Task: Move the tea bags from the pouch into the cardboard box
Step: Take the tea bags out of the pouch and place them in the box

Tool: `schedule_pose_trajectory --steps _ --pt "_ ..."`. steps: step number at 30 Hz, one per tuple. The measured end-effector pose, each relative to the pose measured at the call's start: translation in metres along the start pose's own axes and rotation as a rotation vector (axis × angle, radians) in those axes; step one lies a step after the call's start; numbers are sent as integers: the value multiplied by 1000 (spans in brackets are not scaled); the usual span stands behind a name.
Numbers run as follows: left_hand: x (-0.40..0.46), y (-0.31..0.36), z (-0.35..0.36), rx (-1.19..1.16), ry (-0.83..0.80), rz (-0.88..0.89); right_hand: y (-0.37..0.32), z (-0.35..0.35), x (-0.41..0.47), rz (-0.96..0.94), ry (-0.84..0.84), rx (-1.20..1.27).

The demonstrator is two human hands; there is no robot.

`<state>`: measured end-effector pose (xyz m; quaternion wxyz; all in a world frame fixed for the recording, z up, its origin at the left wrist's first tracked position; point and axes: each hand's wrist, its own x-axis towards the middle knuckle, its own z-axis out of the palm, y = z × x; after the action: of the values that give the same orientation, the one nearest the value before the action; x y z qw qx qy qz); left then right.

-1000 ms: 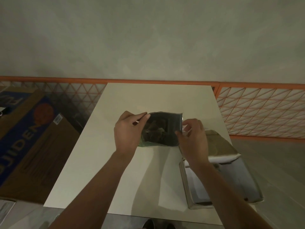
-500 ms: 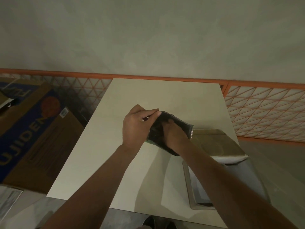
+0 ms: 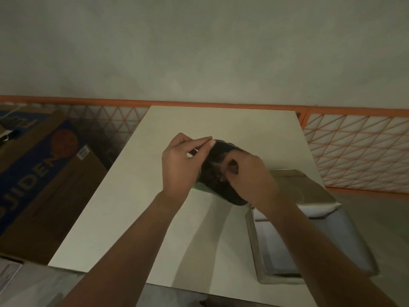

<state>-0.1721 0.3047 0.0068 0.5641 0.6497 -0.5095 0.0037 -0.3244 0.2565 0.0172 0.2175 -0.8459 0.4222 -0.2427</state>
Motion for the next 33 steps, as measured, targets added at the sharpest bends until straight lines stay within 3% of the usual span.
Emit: schedule_pose_trajectory --steps 9,17,21,28,33 --pt "-7 2 21 -119 53 -15 17 -49 -26 202 102 659" --pt "-32 3 29 -138 50 16 54 -56 -65 166 298 1012" --pt "-48 2 33 -144 61 13 87 -42 -85 215 300 831" --pt "-75 -3 29 -221 107 33 133 -1 -113 370 -70 280" --pt "-93 -4 29 -208 89 49 139 26 -111 318 -197 219"
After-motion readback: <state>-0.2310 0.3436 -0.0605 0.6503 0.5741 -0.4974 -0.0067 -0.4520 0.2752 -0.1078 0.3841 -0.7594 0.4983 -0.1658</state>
